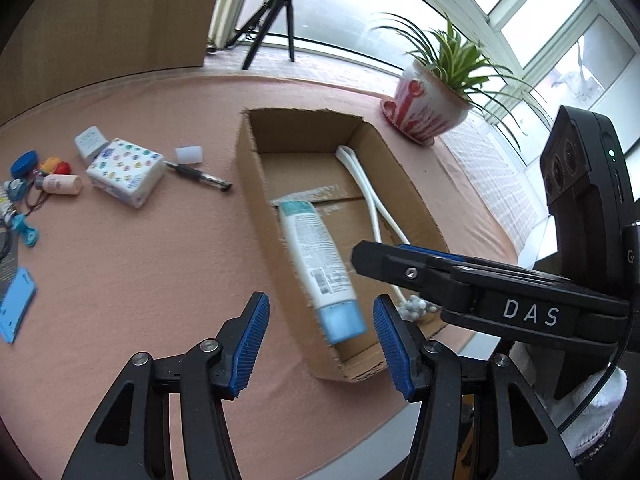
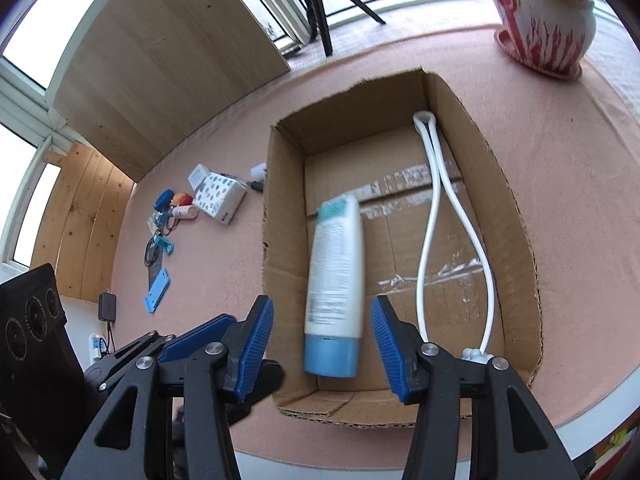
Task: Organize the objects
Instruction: 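Open the right tool to release the lotion tube in the box, then move the right tool back toward the remaining items on the table, then grasp the blue clip with the right tool while the left tool grasps the dark blue cable, then carry the blue clip and the dark blue cable over the cardboard box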
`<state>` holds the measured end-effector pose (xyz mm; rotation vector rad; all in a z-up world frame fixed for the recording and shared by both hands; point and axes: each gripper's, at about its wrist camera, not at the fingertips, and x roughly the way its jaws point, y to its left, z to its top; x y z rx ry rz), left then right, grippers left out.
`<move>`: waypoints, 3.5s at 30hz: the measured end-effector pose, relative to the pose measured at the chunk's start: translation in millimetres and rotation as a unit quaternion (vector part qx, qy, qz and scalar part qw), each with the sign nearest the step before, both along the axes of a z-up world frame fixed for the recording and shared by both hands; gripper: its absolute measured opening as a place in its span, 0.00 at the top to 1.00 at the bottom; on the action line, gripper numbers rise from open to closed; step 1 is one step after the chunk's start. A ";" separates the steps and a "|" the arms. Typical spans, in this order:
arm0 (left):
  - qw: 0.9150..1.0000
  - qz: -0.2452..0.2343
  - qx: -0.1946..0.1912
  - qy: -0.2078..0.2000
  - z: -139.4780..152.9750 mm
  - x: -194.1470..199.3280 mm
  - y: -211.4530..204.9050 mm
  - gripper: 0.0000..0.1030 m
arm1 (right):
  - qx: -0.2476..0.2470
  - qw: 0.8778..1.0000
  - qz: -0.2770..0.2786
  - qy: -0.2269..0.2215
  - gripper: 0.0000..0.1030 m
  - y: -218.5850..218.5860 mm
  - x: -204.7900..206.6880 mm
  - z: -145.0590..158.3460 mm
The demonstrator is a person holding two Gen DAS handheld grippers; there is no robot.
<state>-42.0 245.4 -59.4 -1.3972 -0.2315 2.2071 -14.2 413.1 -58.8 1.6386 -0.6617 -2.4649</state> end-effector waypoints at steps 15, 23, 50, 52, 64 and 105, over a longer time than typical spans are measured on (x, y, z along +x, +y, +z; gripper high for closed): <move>0.989 0.149 -0.003 -0.023 -7.0 -21.8 -167.2 0.44 | 0.014 0.995 0.073 0.073 0.53 -82.7 -27.2 23.2; 0.971 0.236 -0.017 -0.044 -29.5 -47.3 -272.1 0.44 | 0.020 0.992 0.112 0.050 0.52 -136.1 -64.7 6.7; 0.968 0.217 -0.126 -0.023 -89.0 -112.6 -308.1 0.48 | 0.046 0.972 0.230 0.015 0.52 -287.4 -160.1 -42.3; 0.967 0.217 -0.131 -0.021 -88.6 -111.3 -312.3 0.60 | 0.055 0.970 0.238 0.013 0.52 -293.3 -163.2 -44.9; 0.963 0.245 -0.107 -0.029 -90.8 -105.9 -339.3 0.96 | 0.089 0.958 0.273 -0.004 0.55 -325.0 -173.5 -62.1; 0.982 0.181 0.021 0.042 16.2 -72.4 -219.7 0.97 | 0.011 0.993 0.109 0.053 0.83 -133.0 -72.5 15.0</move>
